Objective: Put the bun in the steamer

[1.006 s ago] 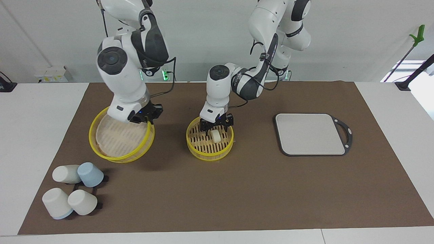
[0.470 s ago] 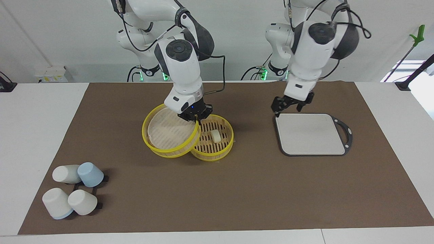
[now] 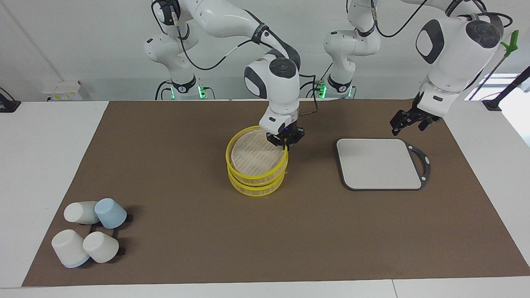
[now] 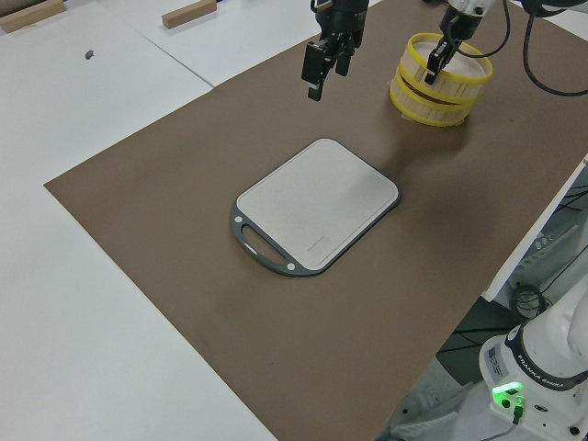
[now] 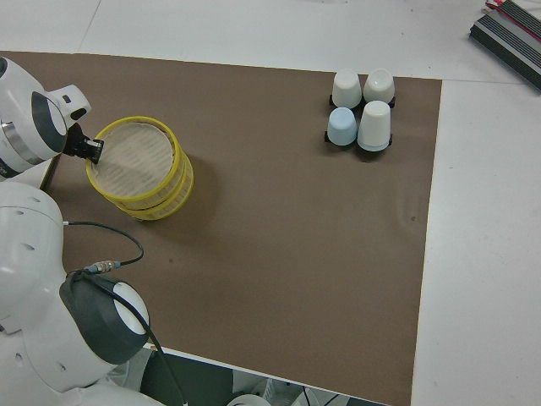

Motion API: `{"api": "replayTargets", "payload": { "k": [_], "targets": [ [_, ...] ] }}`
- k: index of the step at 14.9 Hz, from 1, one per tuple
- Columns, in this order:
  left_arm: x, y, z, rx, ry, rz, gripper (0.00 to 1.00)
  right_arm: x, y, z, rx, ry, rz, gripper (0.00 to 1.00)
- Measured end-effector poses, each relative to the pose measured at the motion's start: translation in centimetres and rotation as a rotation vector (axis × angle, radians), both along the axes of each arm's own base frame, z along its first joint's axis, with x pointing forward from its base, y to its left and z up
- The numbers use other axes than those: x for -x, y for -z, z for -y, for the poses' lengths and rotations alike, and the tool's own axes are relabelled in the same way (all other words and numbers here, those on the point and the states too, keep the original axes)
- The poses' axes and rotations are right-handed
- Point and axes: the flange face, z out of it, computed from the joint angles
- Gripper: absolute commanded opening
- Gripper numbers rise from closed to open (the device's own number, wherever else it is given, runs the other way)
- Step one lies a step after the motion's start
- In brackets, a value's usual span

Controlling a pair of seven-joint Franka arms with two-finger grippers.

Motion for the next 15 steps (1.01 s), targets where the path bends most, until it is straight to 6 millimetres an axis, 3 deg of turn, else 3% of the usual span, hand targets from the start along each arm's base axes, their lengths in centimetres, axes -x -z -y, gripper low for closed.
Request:
{"api": "replayTargets", "payload": {
  "k": [6,10,15],
  "targets": [
    [0.8,-3.1,0.6,0.006,0.022,-0.028,1.0,-0.4,0.3,0.4,0.033,-0.014,0.023,0.0],
    [1.3,-3.7,0.4,0.021,0.098,-0.053,1.0,-0.2,1.8,1.0,0.092,-0.068,0.042,0.0],
    [2.5,-4.7,0.1,0.025,0.105,-0.052,1.0,0.0,1.8,1.1,0.083,-0.07,0.053,0.0]
  ]
}}
